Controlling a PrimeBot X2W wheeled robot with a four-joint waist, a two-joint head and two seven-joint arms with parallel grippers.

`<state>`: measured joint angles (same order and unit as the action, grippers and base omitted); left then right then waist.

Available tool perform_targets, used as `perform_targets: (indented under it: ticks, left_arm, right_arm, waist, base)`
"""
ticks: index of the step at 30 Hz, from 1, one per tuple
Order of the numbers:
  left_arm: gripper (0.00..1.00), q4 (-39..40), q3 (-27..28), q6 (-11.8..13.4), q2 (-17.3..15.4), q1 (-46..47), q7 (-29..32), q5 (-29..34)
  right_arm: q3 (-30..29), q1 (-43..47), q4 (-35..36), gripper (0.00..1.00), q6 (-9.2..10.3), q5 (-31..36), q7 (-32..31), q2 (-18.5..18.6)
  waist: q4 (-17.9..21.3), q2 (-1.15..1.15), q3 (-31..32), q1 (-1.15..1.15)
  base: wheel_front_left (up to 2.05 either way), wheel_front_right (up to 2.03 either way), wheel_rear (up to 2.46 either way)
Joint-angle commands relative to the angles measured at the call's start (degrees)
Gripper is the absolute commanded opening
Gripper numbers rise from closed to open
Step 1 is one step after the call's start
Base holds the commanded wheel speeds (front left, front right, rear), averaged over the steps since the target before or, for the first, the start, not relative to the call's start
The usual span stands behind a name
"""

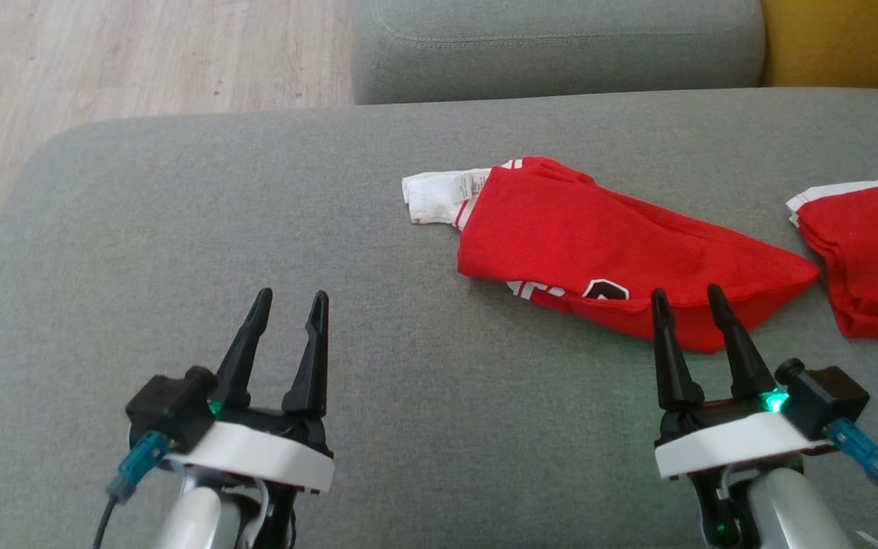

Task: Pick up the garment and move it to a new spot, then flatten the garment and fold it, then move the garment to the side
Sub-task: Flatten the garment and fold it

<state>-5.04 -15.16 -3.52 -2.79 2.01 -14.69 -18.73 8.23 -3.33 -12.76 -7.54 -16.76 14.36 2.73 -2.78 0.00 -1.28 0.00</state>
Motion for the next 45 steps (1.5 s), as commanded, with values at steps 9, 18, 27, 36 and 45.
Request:
perform_targets:
  ticks: [9, 18, 27, 36, 45]
  left_arm:
    - [1.0, 1.84, 1.08, 0.01, -0.09, 2.94, -0.3, 0.48]
    - [1.0, 1.49, -1.68, 0.32, -0.09, 4.82, -0.3, -0.51]
    - [1.0, 1.03, -3.67, 0.95, -0.09, 6.08, -0.3, -1.89]
    - [1.0, 1.46, -4.43, 1.56, -0.09, 6.91, -0.3, -2.73]
    - [1.0, 1.22, -3.65, 1.78, -0.09, 7.51, -0.3, -2.27]
  right_arm:
    - [2.31, -2.97, 0.72, 1.0, 0.05, 1.83, 0.61, 0.15]
    - [4.19, -12.12, -7.0, 1.0, 0.05, 12.87, -6.14, 0.15]
    - [1.89, -24.83, -22.68, 1.0, 0.05, 21.63, -10.4, 0.15]
    - [-1.26, -32.8, -35.97, 1.0, 0.05, 26.1, -10.98, 0.15]
    - [-1.72, -37.01, -40.48, 0.0, 0.05, 23.71, -5.57, 0.15]
  waist:
    - [-1.83, 0.0, -0.88, 0.0]
    - [-8.6, 0.0, -4.5, 0.0]
    - [-14.53, 0.0, -8.05, 0.0]
    - [-16.02, 0.0, -10.3, 0.0]
    - [-13.38, 0.0, -10.57, 0.0]
  base:
    - [0.0, 0.0, 0.0]
    - [0.0, 0.0, 0.0]
    - [0.0, 0.0, 0.0]
    - [0.0, 0.0, 0.0]
    - [0.0, 0.0, 0.0]
